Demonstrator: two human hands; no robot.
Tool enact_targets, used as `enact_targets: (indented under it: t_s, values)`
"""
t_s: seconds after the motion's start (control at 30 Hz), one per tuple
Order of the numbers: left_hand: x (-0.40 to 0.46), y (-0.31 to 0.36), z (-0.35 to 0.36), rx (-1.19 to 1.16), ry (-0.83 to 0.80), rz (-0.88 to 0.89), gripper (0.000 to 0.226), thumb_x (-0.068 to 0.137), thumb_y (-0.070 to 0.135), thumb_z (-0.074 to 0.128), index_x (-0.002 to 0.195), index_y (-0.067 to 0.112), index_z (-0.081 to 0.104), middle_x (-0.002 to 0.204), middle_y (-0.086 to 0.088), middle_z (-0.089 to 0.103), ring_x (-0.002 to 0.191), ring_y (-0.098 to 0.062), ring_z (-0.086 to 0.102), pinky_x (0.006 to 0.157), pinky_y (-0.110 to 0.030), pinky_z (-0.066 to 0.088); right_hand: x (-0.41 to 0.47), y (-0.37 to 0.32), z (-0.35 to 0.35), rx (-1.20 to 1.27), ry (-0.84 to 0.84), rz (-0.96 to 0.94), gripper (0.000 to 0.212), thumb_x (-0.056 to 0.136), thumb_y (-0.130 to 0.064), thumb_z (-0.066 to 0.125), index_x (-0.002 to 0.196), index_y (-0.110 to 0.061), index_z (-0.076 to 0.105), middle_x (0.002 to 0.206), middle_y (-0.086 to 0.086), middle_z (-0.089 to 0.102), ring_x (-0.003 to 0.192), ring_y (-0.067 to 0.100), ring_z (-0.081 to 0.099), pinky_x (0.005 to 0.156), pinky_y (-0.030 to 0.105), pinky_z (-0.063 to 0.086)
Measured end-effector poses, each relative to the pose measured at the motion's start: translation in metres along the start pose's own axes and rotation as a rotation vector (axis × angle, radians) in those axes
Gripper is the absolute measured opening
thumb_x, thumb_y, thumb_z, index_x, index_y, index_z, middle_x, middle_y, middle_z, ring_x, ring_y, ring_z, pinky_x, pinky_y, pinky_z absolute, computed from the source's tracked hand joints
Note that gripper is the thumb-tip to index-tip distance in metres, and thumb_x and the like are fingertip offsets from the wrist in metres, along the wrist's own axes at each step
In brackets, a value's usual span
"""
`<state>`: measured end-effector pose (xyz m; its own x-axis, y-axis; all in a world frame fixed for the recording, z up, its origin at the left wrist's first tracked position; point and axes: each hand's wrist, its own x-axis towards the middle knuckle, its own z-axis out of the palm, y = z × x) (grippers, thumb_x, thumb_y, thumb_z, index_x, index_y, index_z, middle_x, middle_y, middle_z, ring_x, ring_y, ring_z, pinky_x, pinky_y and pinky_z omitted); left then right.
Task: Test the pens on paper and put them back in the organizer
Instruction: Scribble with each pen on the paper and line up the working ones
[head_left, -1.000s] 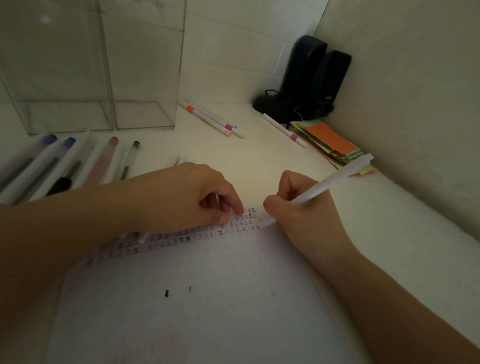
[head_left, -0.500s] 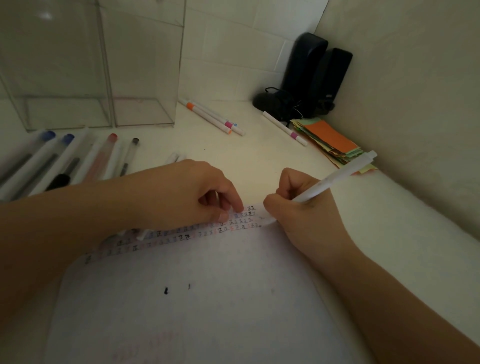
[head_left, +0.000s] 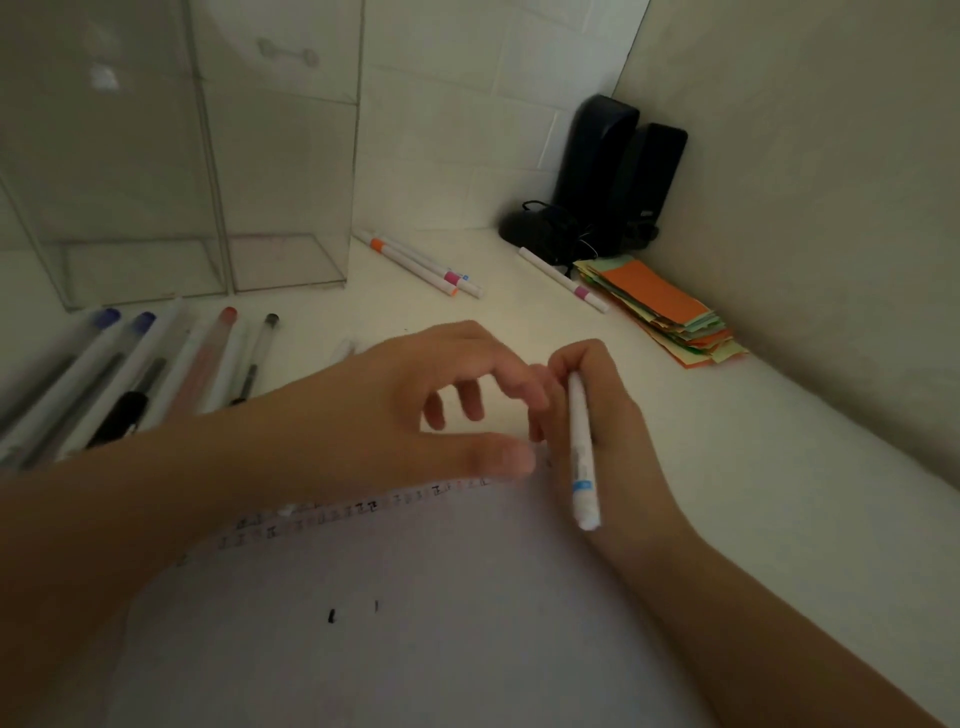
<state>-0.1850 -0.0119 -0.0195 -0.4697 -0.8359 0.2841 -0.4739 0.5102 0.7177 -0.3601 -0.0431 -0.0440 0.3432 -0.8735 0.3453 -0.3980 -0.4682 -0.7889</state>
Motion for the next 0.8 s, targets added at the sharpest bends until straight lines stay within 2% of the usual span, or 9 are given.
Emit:
enact_targets:
  t_s: [0.07,0.17,0.27,0.37,0.43,0.53,0.6,0.7,0.8]
  values:
    - [0.001,0.007,0.005,-0.016,-0.072,0.088,0.045,0.064,0.064,0.061,0.106,0.050,0.053,0.112,0.023,0.049,0.097,-0.005,0.054,0.073,-0.012,0.045,-0.001,0.004,0.001,-0.184,-0.079,-0.018,0.032,0.087,-0.013,0.059,0.082,-0.031,0.033,0.070,-0.011,0.052,0.065,0.010,0.058,0.055,0.024,0.051]
    - [0.003,0.006,0.016,-0.003,-0.094,0.149,0.042,0.064,0.055,0.069,0.102,0.044,0.059,0.115,0.025,0.049,0.101,0.002,0.054,0.080,-0.011,0.043,-0.001,0.004,0.002,-0.292,-0.111,-0.074,0.040,0.084,-0.010,0.061,0.082,-0.032,0.029,0.064,-0.011,0.046,0.057,0.012,0.053,0.051,0.032,0.048]
    - [0.000,0.004,0.016,-0.022,-0.093,0.128,0.032,0.065,0.043,0.073,0.096,0.038,0.065,0.115,0.023,0.052,0.107,0.000,0.053,0.085,-0.013,0.043,0.000,0.003,0.001,-0.282,-0.142,-0.053,0.035,0.086,-0.012,0.057,0.080,-0.031,0.028,0.063,-0.009,0.046,0.056,0.011,0.049,0.051,0.030,0.043]
    - [-0.003,0.010,0.015,-0.036,-0.136,0.095,0.024,0.067,0.033,0.078,0.088,0.033,0.068,0.108,0.019,0.053,0.109,-0.005,0.052,0.092,-0.017,0.040,-0.002,-0.001,0.001,-0.250,-0.166,-0.099,0.025,0.081,-0.029,0.054,0.081,-0.029,0.029,0.062,-0.009,0.045,0.054,0.011,0.047,0.049,0.022,0.039]
    - [-0.003,0.013,0.015,-0.030,-0.163,0.077,0.023,0.066,0.030,0.079,0.086,0.031,0.068,0.106,0.019,0.052,0.108,-0.005,0.051,0.092,-0.016,0.039,-0.003,-0.003,0.002,-0.214,-0.160,-0.123,0.020,0.077,-0.031,0.050,0.083,-0.029,0.031,0.060,-0.007,0.045,0.057,0.010,0.048,0.049,0.026,0.041]
    - [-0.004,0.013,0.009,0.043,-0.187,0.049,0.027,0.064,0.035,0.079,0.086,0.031,0.065,0.105,0.019,0.049,0.106,-0.002,0.050,0.092,-0.015,0.039,-0.002,-0.001,0.003,-0.126,-0.117,-0.124,0.033,0.087,-0.015,0.052,0.106,-0.035,0.033,0.062,0.008,0.052,0.053,0.017,0.050,0.052,0.035,0.045]
    - [-0.005,0.008,0.001,0.163,-0.190,-0.014,0.026,0.063,0.044,0.077,0.080,0.039,0.059,0.101,0.021,0.047,0.098,-0.002,0.050,0.088,-0.020,0.043,0.001,0.004,0.002,-0.089,-0.061,-0.064,0.042,0.094,-0.014,0.042,0.124,-0.040,0.029,0.059,0.008,0.048,0.050,0.012,0.045,0.052,0.027,0.042]
    - [-0.007,-0.006,-0.009,0.372,-0.260,-0.161,0.027,0.062,0.056,0.071,0.076,0.044,0.051,0.097,0.022,0.046,0.090,0.001,0.047,0.081,-0.022,0.045,0.005,0.011,0.000,-0.054,-0.017,0.019,0.036,0.096,-0.019,0.038,0.125,-0.040,0.034,0.056,0.001,0.041,0.049,0.004,0.038,0.050,0.017,0.036]
    - [-0.009,-0.012,-0.019,0.403,-0.279,-0.271,0.034,0.058,0.064,0.067,0.079,0.040,0.056,0.092,0.018,0.052,0.081,0.001,0.048,0.071,-0.016,0.040,0.005,0.008,0.002,-0.134,-0.083,-0.033,0.029,0.096,-0.019,0.040,0.116,-0.040,0.041,0.055,0.000,0.042,0.049,0.005,0.038,0.053,0.017,0.035]
